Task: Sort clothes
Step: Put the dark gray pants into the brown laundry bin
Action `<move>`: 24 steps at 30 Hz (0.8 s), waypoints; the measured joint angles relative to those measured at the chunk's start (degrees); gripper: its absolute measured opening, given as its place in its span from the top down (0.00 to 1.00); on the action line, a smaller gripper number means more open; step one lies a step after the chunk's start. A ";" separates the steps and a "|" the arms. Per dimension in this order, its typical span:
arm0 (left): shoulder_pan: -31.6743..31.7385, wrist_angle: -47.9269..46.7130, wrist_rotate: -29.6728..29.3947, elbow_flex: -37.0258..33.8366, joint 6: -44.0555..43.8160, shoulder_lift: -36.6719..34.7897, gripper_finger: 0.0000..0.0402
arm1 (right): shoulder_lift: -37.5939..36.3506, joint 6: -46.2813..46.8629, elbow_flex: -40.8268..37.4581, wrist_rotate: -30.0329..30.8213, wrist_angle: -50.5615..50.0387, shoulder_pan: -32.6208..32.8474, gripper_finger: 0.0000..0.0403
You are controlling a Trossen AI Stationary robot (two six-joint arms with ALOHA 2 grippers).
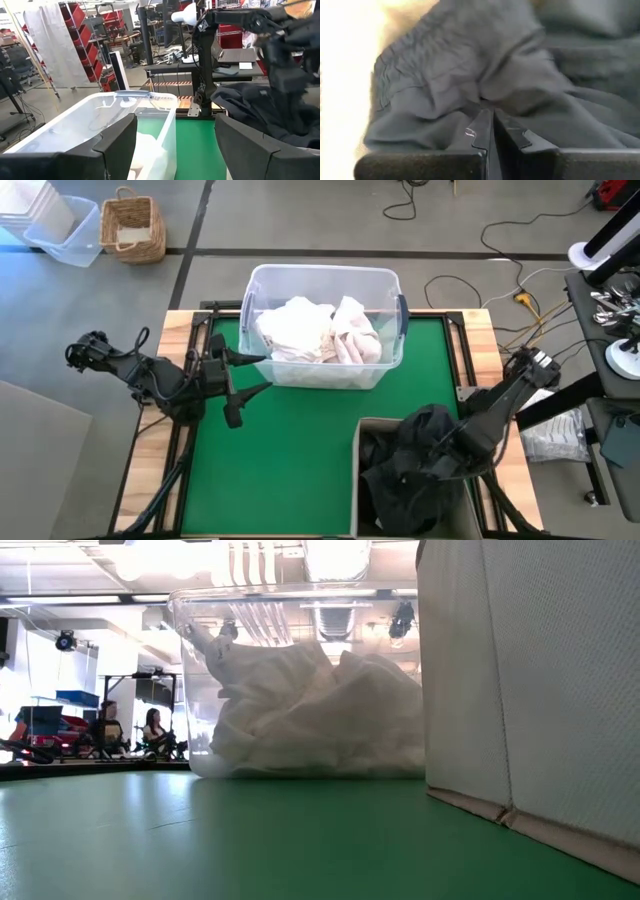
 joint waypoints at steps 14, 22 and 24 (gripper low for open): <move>0.02 -0.02 -0.02 0.00 0.00 1.99 0.39 | -15.26 5.20 0.07 9.79 -13.35 0.29 0.97; 0.02 0.00 -0.04 0.00 0.00 2.15 0.39 | -15.59 14.07 -0.85 10.62 -27.98 0.42 0.97; 0.02 0.00 -0.04 0.00 0.00 2.15 0.39 | -15.05 12.91 -2.21 10.51 -26.24 0.42 0.97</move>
